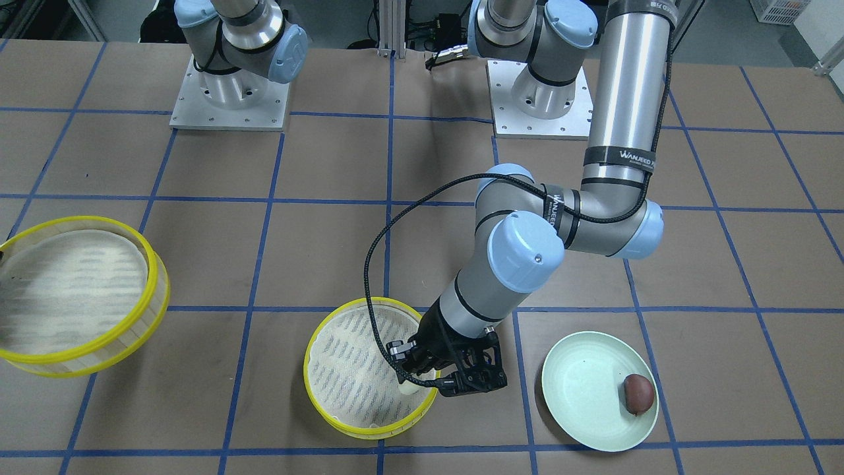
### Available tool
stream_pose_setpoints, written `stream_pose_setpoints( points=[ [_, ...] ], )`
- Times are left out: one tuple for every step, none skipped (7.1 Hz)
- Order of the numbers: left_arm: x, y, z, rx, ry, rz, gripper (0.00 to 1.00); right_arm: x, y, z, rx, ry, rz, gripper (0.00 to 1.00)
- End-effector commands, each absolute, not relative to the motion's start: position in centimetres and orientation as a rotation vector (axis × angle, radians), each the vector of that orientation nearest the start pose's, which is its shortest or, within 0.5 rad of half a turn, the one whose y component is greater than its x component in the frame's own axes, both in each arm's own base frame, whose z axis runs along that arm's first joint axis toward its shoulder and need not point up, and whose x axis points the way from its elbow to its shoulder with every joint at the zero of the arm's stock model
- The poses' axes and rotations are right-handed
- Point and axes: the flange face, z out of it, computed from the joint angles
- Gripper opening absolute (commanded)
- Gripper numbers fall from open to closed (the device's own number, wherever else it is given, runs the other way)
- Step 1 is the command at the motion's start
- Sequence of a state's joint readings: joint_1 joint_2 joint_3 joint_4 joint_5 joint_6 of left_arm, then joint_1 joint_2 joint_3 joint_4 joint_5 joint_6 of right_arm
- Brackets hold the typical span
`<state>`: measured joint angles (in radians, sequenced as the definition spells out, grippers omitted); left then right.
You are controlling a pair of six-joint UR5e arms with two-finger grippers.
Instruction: Stack buns with steamer
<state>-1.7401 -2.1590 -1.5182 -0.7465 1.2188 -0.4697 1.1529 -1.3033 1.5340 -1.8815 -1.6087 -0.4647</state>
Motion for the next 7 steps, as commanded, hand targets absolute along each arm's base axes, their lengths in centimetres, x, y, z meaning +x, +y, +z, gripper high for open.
stream_pose_setpoints(
  points=[
    [-28.7,-64.8,23.6,-0.468,3.519,-0.213,1.0,-4.2,-60.2,41.0,0.007,3.2,-0.115,0.01],
    [-28.9,-64.7,23.8,-0.459,3.522,-0.223,1.0,-0.5,-60.1,41.5,0.03,3.196,-0.133,0.02],
    [-28.8,-64.7,24.6,-0.427,3.517,-0.252,1.0,2.3,-59.7,42.3,0.018,3.197,-0.157,0.02],
    [-28.8,-64.7,25.2,-0.42,3.516,-0.266,1.0,3.1,-59.7,42.4,0.021,3.194,-0.164,0.02],
    [-28.8,-64.6,25.3,-0.421,3.515,-0.26,1.0,3.2,-59.6,42.5,0.018,3.193,-0.165,0.02],
    [-28.5,-64.7,26.1,-0.399,3.49,-0.302,1.0,3.5,-59.6,42.6,0.035,3.19,-0.168,0.02],
    [-25.9,-65.2,26.4,-0.174,3.322,-0.328,1.0,5.2,-59.4,42.6,0.059,3.184,-0.171,0.02]
  ],
)
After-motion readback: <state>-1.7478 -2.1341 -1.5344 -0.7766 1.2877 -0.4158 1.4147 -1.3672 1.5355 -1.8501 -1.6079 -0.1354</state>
